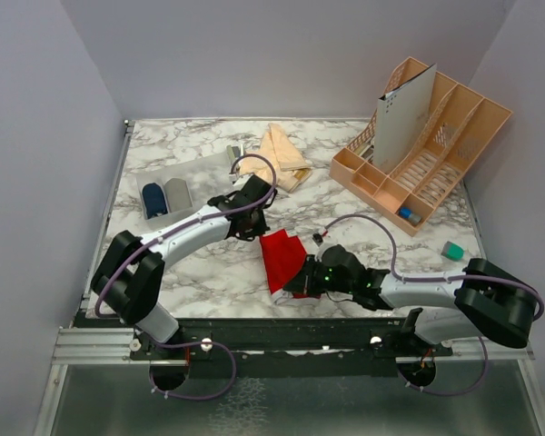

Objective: Roll the underwear
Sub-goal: Fold the underwear at the center of the board.

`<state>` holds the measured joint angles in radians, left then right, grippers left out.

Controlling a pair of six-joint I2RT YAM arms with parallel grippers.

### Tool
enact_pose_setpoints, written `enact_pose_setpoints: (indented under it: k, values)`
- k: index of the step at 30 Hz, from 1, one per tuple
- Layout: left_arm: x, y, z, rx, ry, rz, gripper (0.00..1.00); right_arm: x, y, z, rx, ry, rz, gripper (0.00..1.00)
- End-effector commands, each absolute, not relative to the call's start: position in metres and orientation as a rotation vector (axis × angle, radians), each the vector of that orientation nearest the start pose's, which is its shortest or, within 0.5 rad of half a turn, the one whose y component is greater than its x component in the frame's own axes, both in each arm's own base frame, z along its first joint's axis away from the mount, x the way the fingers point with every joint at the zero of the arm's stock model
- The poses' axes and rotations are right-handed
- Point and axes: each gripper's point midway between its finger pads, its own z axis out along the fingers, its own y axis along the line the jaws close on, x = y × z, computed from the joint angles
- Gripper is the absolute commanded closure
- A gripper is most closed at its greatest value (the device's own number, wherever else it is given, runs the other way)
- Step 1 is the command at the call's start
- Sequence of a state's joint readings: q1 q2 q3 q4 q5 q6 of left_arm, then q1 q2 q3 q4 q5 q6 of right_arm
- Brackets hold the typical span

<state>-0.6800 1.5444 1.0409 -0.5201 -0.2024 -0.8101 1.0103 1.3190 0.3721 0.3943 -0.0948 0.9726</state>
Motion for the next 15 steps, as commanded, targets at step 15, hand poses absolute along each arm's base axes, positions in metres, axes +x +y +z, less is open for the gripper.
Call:
enact_pose_setpoints:
  k: [15]
  values:
    - [0.303, -0.214, 0.088, -0.219, 2.513, -0.194, 1.00, 0.128, 0.336, 0.087, -0.344, 2.326, 1.309, 1.00]
